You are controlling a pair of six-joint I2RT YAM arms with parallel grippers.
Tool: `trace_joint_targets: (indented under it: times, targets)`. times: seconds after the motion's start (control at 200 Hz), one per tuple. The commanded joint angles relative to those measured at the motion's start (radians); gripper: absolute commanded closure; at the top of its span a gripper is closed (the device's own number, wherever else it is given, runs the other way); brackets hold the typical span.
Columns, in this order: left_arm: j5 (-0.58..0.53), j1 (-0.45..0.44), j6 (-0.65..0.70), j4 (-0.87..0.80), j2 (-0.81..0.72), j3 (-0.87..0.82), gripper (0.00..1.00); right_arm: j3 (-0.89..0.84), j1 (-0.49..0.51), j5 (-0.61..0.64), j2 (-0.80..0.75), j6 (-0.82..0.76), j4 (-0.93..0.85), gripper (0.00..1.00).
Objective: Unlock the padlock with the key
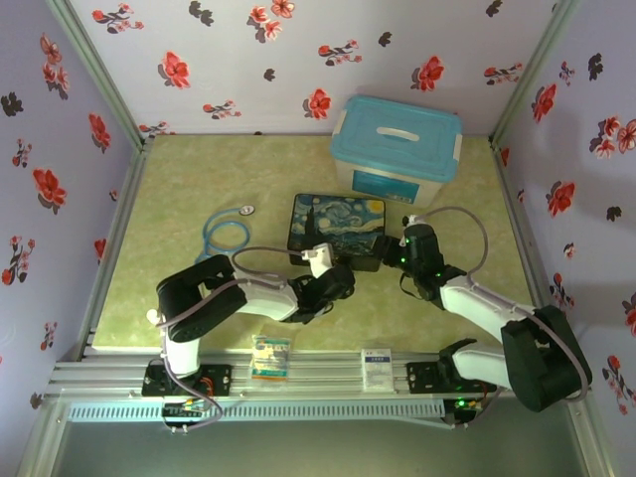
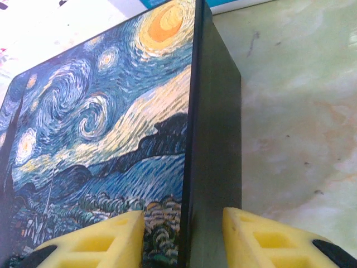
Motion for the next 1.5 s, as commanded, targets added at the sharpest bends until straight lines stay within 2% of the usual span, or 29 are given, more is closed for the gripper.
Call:
trace_joint_targets:
  times: [0.0,0.045,0.28,0.37,0.43,0.48,0.65,0.725,0.845,0.94,1.005,1.04,1.065,1.15,1.2,1.23,1.39,1.495]
  targets:
    - [0.06,0.002,0.051,-0.275,-0.009,-0.066,0.76,-0.025,-0.008,0.027,0.043,-0.002,-0.05,0.6]
    - [0.073,0.005,0.051,-0.289,-0.013,-0.073,0.74,-0.024,-0.008,0.027,0.049,-0.002,-0.049,0.6]
    - [0.119,0.007,0.117,-0.414,-0.044,-0.036,0.76,-0.027,-0.008,0.03,0.066,-0.012,-0.04,0.61]
    - [0.134,0.01,0.174,-0.536,-0.071,0.001,0.76,-0.032,-0.008,0.034,0.063,-0.018,-0.042,0.61]
    - [0.145,0.01,0.21,-0.637,-0.086,0.029,0.7,-0.032,-0.009,0.035,0.061,-0.018,-0.04,0.61]
    - [0.153,0.012,0.234,-0.69,-0.102,0.039,0.69,-0.032,-0.007,0.028,0.062,-0.018,-0.036,0.61]
    - [0.173,0.021,0.329,-0.826,-0.118,0.128,0.76,-0.031,-0.007,0.01,0.073,-0.017,-0.021,0.61]
    - [0.173,0.024,0.367,-0.889,-0.098,0.19,0.83,-0.038,-0.007,0.005,0.075,-0.013,-0.009,0.61]
    - [0.195,0.024,0.411,-0.949,-0.05,0.27,0.82,-0.045,-0.008,-0.001,0.072,-0.009,0.001,0.62]
    - [0.157,0.025,0.424,-1.023,-0.021,0.31,0.84,-0.047,-0.005,-0.006,0.067,-0.008,0.007,0.62]
    - [0.144,0.025,0.419,-0.964,-0.056,0.276,0.84,-0.056,-0.006,-0.006,0.057,-0.01,0.015,0.62]
    - [0.142,0.018,0.408,-0.883,-0.09,0.233,0.74,-0.06,-0.005,-0.004,0.049,-0.011,0.017,0.62]
    - [0.132,0.009,0.391,-0.801,-0.126,0.191,0.66,-0.062,-0.006,-0.003,0.045,-0.008,0.02,0.62]
    - [0.123,-0.022,0.314,-0.418,-0.215,0.011,0.63,-0.069,-0.006,-0.011,0.039,-0.007,0.045,0.62]
    - [0.116,-0.029,0.267,-0.235,-0.225,-0.06,0.52,-0.072,-0.006,-0.018,0.035,-0.009,0.056,0.62]
    - [0.089,-0.035,0.238,-0.178,-0.222,-0.083,0.5,-0.071,-0.006,-0.019,0.034,-0.008,0.059,0.62]
    - [-0.089,-0.099,0.187,-0.007,-0.165,-0.108,0.41,-0.064,-0.006,-0.018,0.037,-0.015,0.061,0.61]
    - [-0.241,-0.129,0.095,-0.124,-0.101,-0.052,0.37,-0.077,-0.006,-0.02,0.056,-0.006,0.087,0.62]
